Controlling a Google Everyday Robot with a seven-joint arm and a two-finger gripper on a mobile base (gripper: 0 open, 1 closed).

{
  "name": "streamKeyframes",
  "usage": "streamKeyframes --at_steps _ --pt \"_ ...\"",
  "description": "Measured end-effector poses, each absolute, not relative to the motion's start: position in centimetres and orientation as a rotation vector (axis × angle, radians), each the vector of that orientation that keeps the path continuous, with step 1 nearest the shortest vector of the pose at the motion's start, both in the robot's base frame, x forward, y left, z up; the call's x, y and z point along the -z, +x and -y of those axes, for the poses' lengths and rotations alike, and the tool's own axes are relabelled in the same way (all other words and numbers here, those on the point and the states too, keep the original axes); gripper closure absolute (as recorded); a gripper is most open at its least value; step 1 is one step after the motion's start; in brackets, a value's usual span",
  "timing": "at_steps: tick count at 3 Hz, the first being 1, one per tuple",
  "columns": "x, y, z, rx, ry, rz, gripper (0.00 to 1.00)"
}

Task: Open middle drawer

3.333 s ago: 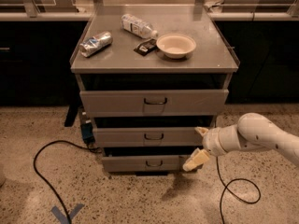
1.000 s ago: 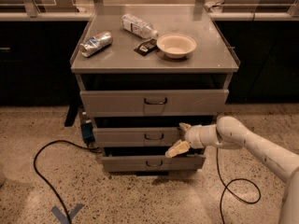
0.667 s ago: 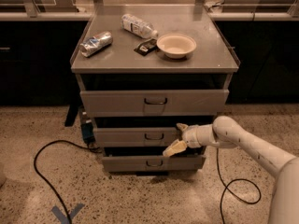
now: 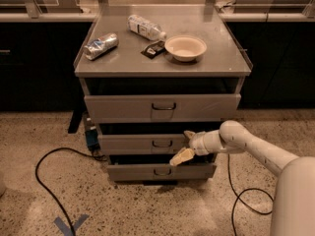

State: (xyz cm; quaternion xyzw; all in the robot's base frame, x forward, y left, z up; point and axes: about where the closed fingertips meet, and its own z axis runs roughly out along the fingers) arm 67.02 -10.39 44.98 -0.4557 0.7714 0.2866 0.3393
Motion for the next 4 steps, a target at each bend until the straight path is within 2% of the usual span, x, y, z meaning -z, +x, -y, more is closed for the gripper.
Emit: streamKeyframes --at_steps 2,4 --pt "-45.8 66.7 9.9 -0.717 -1.211 -2.004 0.00" --pt "-49.2 67.3 9.0 -0.593 -1.249 -1.907 0.00"
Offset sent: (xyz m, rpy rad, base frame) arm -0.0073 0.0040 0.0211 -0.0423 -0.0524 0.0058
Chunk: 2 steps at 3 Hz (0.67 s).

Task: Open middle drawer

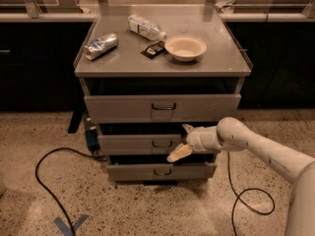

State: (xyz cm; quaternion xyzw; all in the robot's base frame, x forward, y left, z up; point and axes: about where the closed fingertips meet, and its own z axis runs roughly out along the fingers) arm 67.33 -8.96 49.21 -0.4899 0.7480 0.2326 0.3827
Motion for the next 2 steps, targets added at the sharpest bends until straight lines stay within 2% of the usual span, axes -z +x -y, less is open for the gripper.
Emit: streamKeyframes --at_steps 2 --pt "-47.4 68.6 9.1 -0.578 -1.269 -1.965 0.00"
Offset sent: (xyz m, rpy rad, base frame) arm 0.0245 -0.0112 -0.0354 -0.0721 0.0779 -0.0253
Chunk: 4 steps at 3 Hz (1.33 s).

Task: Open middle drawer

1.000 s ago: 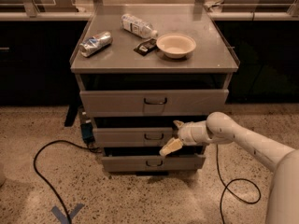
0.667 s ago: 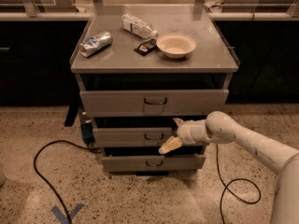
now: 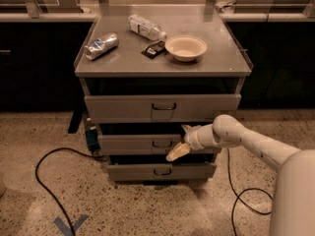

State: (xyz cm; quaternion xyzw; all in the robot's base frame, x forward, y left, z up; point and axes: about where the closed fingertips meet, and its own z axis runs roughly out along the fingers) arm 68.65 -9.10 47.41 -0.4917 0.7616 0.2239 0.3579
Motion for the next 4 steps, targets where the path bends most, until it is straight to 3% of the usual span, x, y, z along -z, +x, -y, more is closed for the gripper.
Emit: streamKeyframes --at_steps 4 --pt "-43.5 68.8 10.0 -0.650 -1.259 -2.088 0.00"
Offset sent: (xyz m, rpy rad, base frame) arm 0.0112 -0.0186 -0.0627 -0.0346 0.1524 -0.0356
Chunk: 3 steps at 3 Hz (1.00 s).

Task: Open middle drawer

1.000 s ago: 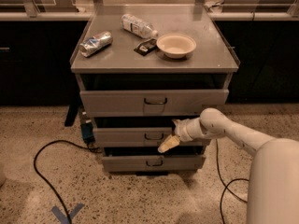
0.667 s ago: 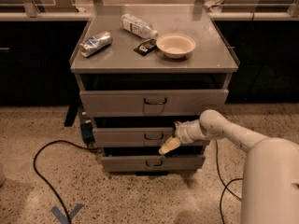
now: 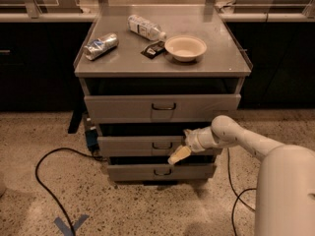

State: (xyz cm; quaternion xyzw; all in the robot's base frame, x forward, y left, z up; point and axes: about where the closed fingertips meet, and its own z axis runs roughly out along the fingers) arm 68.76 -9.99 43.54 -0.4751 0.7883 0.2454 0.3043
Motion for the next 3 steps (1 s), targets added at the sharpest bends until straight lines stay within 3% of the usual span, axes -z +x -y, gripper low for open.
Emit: streamKeyframes --at_steps 1,3 --pt "-46.0 64.3 10.1 -0.757 -1.273 -2.106 0.00" --pt "-45.2 62.8 9.4 -0.788 -1.299 -2.116 0.00"
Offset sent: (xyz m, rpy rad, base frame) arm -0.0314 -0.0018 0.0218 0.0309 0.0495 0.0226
